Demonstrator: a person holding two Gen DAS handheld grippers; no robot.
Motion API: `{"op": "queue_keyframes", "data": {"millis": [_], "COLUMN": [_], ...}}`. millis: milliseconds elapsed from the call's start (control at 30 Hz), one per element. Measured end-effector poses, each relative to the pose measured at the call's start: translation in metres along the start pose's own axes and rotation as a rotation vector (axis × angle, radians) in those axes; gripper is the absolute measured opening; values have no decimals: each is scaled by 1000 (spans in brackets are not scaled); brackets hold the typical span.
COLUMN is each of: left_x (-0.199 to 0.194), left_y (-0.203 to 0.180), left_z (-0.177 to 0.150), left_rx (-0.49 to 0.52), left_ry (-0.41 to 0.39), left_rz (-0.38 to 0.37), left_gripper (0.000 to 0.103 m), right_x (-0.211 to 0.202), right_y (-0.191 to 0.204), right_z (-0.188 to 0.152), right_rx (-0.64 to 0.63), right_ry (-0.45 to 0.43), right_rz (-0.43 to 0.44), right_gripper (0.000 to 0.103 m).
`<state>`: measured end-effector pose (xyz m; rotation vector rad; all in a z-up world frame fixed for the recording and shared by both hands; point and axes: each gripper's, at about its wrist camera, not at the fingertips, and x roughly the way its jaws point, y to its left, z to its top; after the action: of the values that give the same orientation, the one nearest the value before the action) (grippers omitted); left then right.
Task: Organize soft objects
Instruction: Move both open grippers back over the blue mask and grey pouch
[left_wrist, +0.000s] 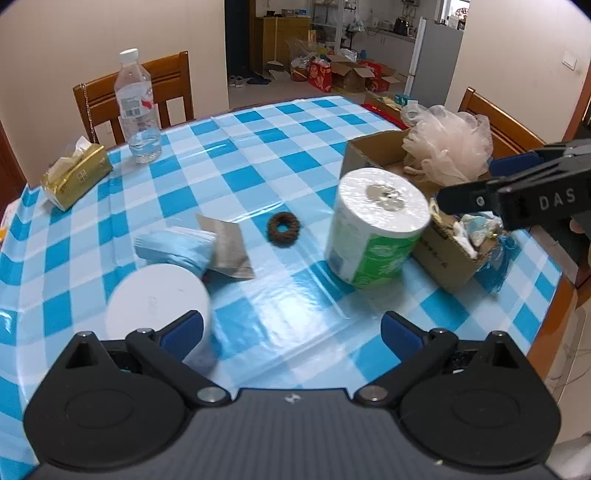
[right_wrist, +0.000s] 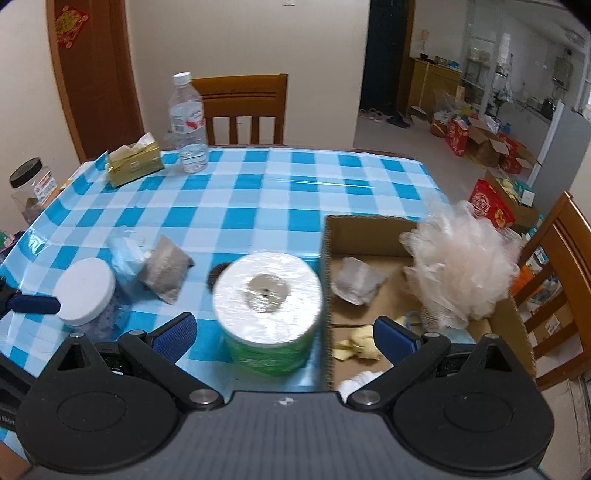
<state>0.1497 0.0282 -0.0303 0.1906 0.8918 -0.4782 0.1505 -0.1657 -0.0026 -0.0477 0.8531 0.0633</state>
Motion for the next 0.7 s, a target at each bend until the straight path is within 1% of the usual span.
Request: {"op": "queue_keyframes", "data": {"millis": [167,233,300,433,533,600,700], "left_x": [-2,-1,0,9,18,26,38], "left_y": [15,22,32,50,65,75,87], "left_z": [6,11,16,29,38,45,54], "left_rx": [37,32,29,53,67,71,93], "left_ry": [-20,-6,-4,7,16,35,62], "left_rz": [36,65,78,137,159,157,122], "left_gripper": [102,102,102,102,102,102,102], "right_x": [10,17,23,35,43,47,56], "right_y": [18,25,33,55,67,75,88], "right_z": [10,15,20,29,34,34,31], "right_rx": [-77,-112,-143,-225,-267,-296,-326], "right_ry": [-3,-8,-8,-19,-12,-8,20], "right_rz": [72,98,120,162,187,210,241], "right_gripper": [103,103,103,103,103,103,103]}}
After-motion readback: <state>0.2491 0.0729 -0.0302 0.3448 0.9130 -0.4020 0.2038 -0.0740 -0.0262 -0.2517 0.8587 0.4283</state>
